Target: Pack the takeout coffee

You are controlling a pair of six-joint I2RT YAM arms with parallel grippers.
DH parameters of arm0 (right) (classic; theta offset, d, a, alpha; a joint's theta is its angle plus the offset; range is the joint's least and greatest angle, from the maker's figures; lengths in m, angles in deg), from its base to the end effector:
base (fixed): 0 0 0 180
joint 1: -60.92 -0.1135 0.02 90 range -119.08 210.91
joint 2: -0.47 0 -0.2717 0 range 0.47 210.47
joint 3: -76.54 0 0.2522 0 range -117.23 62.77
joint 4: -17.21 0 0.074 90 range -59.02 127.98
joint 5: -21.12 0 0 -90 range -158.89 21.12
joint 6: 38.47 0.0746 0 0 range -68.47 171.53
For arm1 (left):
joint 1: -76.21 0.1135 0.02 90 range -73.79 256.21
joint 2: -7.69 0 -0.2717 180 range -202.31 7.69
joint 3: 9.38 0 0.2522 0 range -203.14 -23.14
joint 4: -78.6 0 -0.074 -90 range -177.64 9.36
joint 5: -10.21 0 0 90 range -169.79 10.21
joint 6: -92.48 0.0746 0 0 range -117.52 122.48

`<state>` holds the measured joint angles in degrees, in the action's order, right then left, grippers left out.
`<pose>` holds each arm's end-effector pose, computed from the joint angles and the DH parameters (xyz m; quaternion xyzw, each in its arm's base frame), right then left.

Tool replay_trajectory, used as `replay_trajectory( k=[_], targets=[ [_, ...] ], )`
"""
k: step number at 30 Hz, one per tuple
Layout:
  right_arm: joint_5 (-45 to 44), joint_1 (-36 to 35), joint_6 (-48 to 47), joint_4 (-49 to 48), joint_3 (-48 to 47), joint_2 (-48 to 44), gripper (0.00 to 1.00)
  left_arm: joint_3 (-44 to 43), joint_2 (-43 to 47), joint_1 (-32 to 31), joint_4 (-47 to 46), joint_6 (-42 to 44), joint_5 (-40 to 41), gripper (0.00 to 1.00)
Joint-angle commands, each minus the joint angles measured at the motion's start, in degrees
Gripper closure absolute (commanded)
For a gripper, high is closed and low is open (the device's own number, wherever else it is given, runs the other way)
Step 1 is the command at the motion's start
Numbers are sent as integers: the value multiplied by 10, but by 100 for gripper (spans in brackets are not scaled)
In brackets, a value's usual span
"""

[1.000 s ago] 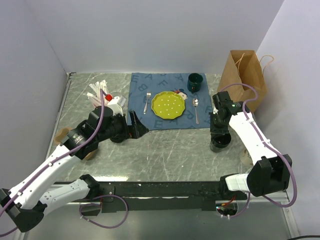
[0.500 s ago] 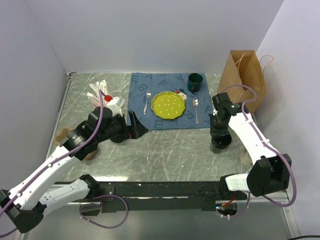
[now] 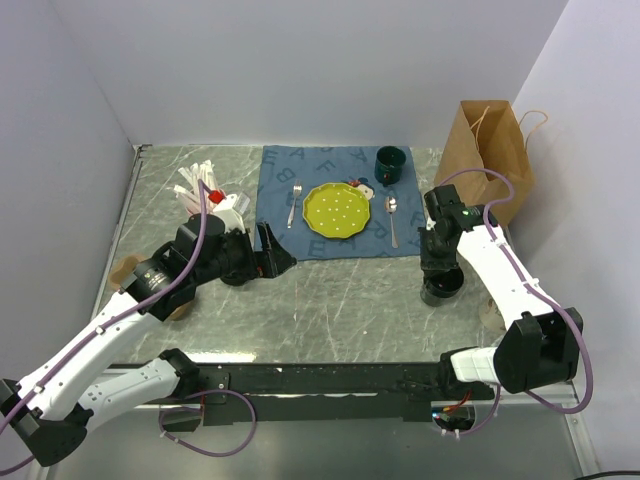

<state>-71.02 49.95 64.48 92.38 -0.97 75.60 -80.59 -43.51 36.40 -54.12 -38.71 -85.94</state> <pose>0.2422 0.0441 0.2447 0.0199 0.9884 0.0129 0.1502 0.1627 -0.1460 0.3437 0.0177 0.8529 -0.3724 0.3655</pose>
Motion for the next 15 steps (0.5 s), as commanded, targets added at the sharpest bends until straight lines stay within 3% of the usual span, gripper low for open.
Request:
replay_trajectory(
  k=[1, 4, 7, 10, 15],
  targets=[
    [-9, 5, -1, 0, -28, -10, 100, 2, 8, 0, -20, -1, 7, 3],
    [-5, 5, 0, 2, -31, -11, 99, 5, 7, 0, -21, -1, 4, 3],
    [-6, 5, -1, 6, -32, -8, 91, 7, 6, 0, -24, -1, 2, 3],
    [0, 5, -4, 0, -31, -15, 100, 7, 4, 0, -24, 0, 3, 3],
    [-3, 5, -1, 6, -38, -12, 100, 7, 6, 0, -21, 3, 5, 3]
  ],
)
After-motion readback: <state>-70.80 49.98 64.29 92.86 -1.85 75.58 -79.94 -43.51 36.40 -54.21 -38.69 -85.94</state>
